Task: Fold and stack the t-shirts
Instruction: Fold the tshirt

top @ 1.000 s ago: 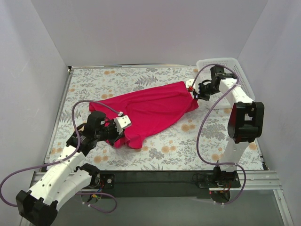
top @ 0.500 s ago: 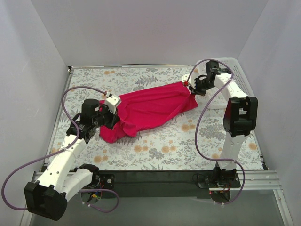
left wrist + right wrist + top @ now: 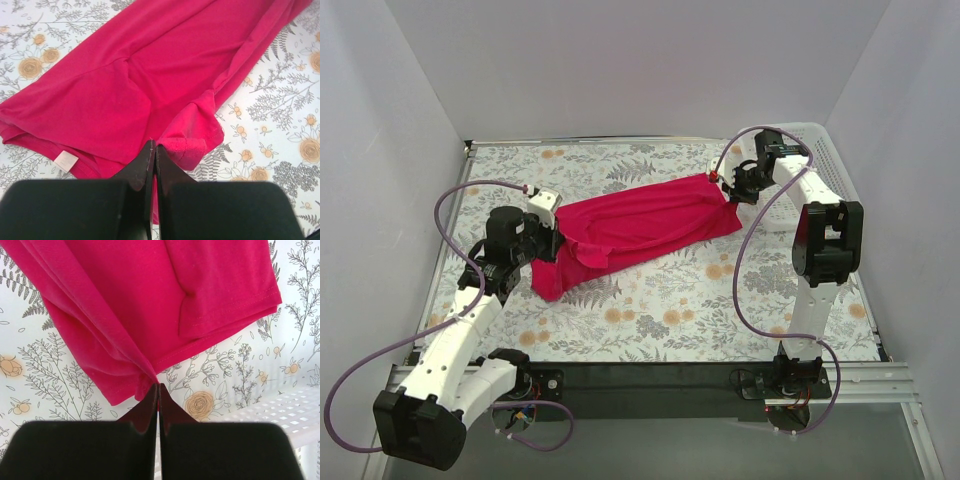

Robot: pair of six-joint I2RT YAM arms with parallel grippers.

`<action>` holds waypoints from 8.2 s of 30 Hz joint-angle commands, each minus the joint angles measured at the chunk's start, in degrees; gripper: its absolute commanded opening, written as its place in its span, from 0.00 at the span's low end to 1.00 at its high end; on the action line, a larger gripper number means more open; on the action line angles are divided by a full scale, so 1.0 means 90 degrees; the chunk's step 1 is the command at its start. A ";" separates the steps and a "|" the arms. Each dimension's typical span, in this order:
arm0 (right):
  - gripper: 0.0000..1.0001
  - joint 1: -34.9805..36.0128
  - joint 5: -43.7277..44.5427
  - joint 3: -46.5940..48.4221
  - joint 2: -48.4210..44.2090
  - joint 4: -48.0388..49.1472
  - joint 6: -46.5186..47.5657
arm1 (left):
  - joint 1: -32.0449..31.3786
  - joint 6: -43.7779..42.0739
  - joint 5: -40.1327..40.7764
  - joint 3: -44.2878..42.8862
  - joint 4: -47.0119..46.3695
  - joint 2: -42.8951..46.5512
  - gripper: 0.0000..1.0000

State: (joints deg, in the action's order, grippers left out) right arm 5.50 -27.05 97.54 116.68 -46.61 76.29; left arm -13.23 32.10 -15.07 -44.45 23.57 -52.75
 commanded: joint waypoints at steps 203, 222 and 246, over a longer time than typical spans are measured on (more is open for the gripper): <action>0.46 0.0346 -0.0167 0.0609 0.0181 -0.0319 -0.1358 | 0.0133 -0.0500 0.0903 -0.0296 -0.1047 -0.0730 0.00; 0.38 0.2075 -0.1869 -0.1590 -0.0671 0.1359 -0.3279 | 0.0142 -0.1115 0.0776 -0.0559 -0.1369 -0.1316 0.00; 0.14 0.2221 -0.1096 -0.1687 0.0404 0.1907 -0.4366 | 0.0142 -0.2100 0.0152 -0.1116 -0.1408 -0.2106 0.00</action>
State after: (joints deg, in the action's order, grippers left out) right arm 25.26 -38.98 81.95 119.00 -30.22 37.60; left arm -12.12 16.80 -11.66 -51.64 11.66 -70.67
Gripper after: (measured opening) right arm 0.144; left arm 0.016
